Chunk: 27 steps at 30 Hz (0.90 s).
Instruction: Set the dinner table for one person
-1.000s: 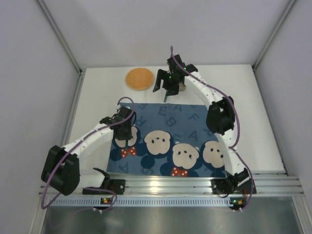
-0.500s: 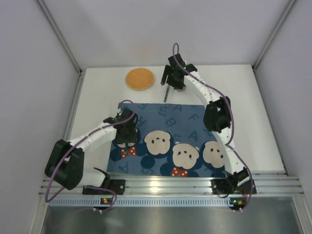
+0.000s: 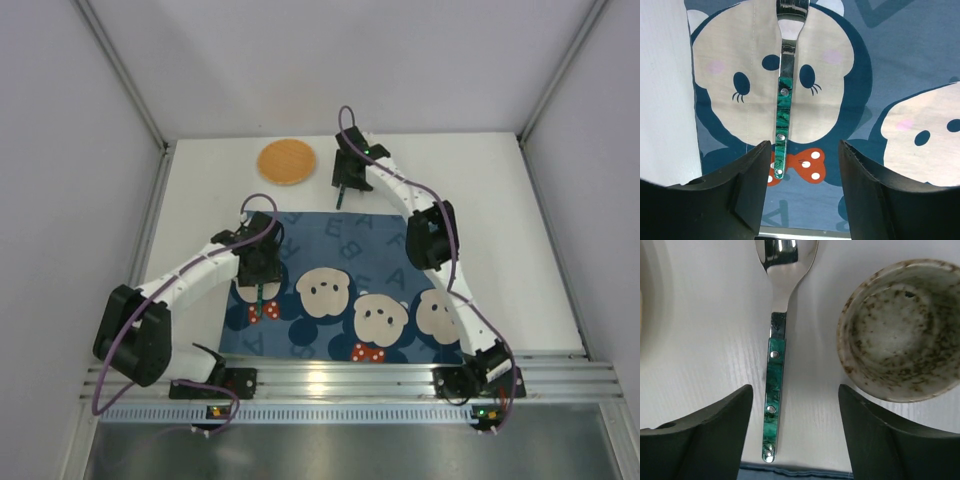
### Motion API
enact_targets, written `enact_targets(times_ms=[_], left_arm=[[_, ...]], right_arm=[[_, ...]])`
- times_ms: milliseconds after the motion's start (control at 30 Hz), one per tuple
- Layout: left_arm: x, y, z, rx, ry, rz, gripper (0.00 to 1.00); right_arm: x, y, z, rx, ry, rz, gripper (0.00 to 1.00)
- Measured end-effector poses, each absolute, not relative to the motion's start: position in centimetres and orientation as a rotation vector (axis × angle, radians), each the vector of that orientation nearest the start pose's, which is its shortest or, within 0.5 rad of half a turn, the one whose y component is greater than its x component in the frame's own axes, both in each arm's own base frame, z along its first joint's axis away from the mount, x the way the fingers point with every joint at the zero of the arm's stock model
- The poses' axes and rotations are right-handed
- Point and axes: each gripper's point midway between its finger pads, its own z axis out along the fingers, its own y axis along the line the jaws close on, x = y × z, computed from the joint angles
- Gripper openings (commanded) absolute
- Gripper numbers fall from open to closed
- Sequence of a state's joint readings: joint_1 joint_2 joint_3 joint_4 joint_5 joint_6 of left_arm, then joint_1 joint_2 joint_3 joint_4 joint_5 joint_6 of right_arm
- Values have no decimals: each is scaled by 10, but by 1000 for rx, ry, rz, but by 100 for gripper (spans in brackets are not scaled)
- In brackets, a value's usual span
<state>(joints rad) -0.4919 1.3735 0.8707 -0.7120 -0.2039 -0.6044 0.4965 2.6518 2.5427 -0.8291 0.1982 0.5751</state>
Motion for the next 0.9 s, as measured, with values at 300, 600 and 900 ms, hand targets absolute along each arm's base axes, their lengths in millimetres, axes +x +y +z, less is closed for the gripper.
enact_targets(times_ms=[300, 600, 900], left_arm=[[236, -110, 59, -264, 2740, 22, 60], [231, -105, 67, -317, 2714, 22, 60], [229, -103, 70, -315, 2712, 31, 61]], right_arm=[[545, 298, 36, 71, 2500, 161, 29], [545, 297, 35, 47, 2499, 152, 0], [548, 303, 43, 15, 2495, 239, 0]])
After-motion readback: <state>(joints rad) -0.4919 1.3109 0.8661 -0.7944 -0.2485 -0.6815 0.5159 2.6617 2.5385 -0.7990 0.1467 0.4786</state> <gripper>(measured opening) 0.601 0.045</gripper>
